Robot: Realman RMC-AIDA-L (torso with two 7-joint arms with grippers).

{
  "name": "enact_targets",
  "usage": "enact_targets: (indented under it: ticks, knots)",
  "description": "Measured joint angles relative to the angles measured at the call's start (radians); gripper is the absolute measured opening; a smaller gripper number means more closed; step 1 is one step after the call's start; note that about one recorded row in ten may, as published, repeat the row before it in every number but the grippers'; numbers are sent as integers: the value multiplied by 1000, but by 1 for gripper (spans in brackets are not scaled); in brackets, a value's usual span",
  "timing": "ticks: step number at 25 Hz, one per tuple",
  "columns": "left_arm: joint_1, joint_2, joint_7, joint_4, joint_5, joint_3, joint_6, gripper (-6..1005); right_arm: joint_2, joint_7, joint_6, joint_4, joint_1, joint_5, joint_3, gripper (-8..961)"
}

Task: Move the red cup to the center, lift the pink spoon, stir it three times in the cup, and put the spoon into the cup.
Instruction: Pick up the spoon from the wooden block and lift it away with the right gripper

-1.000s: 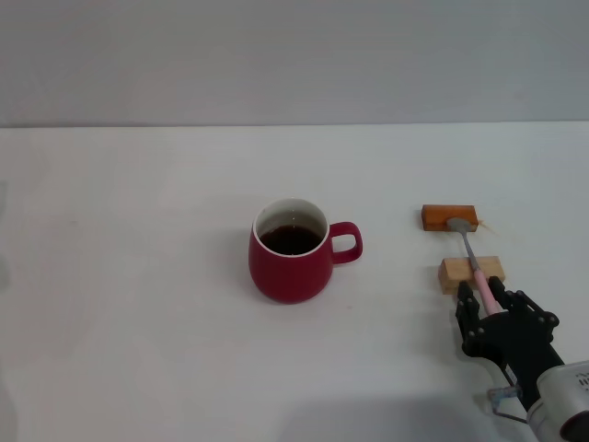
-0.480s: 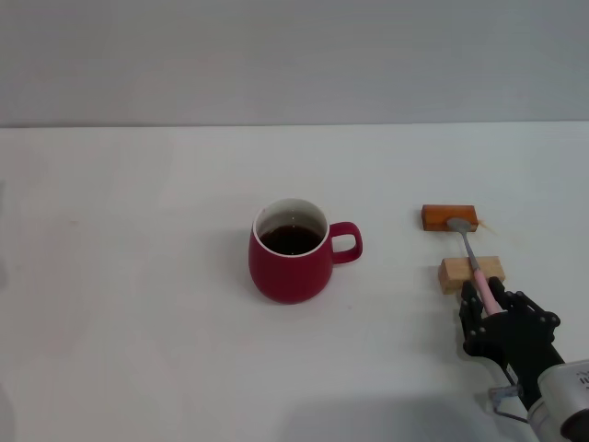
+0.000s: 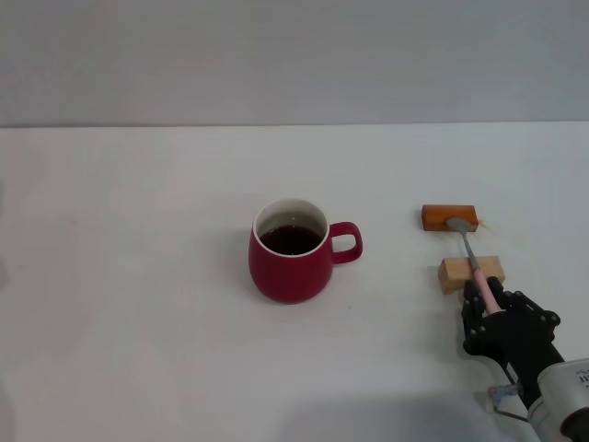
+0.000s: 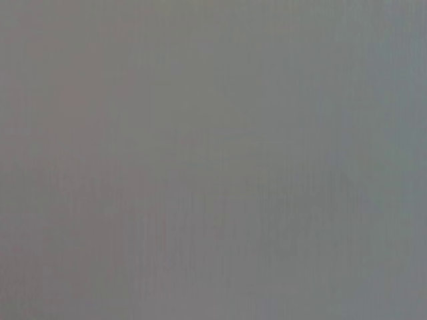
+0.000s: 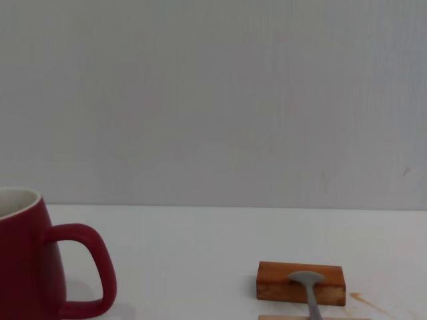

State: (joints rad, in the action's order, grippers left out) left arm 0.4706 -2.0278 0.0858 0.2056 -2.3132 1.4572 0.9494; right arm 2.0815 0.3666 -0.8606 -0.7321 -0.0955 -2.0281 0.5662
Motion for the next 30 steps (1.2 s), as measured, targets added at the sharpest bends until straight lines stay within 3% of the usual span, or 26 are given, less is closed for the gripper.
enact_targets:
  ticks: [11, 30]
  knots:
    - [0, -2, -1, 0, 0, 0, 0, 829, -1, 0, 0, 6, -1, 0, 5, 202]
    - [2, -6, -2, 0, -2, 0, 0, 829, -2, 5, 0, 11, -3, 0, 9, 149]
